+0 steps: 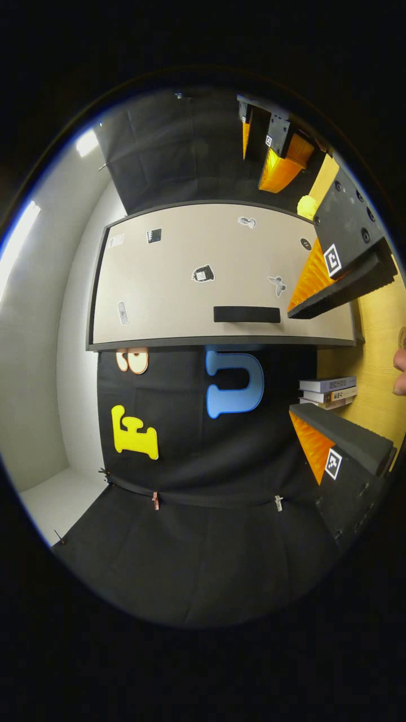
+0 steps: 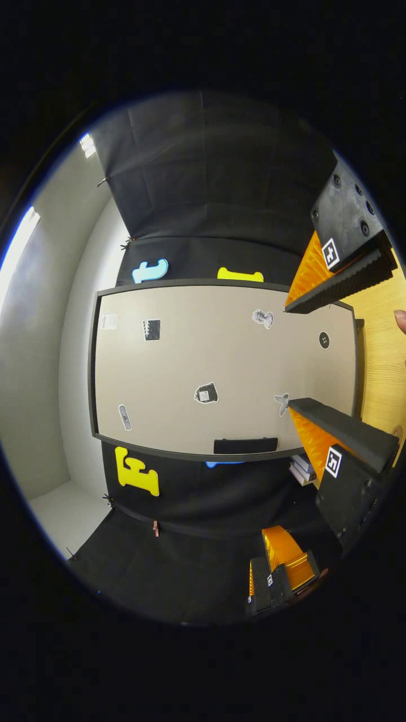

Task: Open the cabinet door with the right hand, grasp the bottle in the cabinet with the left hand and place it on the coaster, then close the cabinet door with the right hand.

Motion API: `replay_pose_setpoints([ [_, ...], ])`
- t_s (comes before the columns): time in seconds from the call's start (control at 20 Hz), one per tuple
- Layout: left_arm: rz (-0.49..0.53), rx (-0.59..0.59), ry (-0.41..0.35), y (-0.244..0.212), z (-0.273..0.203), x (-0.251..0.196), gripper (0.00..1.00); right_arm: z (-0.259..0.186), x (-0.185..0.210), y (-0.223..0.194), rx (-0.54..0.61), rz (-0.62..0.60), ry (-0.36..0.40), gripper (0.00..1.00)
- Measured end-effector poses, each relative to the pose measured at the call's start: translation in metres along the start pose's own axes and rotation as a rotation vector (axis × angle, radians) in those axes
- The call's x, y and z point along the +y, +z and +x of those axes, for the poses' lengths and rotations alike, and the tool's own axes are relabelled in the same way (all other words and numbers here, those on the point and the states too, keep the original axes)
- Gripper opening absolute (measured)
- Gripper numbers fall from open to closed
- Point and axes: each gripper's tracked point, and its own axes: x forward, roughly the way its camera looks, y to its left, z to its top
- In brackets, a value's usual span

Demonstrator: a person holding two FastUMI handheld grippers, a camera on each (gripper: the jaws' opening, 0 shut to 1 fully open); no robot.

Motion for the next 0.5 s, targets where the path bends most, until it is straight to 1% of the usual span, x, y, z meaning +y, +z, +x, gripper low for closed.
replay_pose_setpoints([
  [0.1, -0.002, 0.000, 0.004, 0.001, 0.001, 0.004, 0.95, 0.003, 0.003, 0.000, 0.001, -0.007, 0.001, 0.98],
  [0.2, -0.002, 0.000, 0.011, 0.000, 0.000, 0.009, 0.95, 0.011, 0.016, 0.002, 0.001, -0.001, 0.026, 0.98],
  [0.4, -0.008, 0.005, 0.036, -0.005, -0.002, 0.027, 0.95, 0.042, 0.059, 0.017, -0.016, 0.007, 0.101, 0.97],
  [0.5, 0.006, 0.011, 0.059, -0.009, -0.004, 0.040, 0.95, 0.062, 0.083, 0.024, -0.030, 0.021, 0.132, 0.97],
])
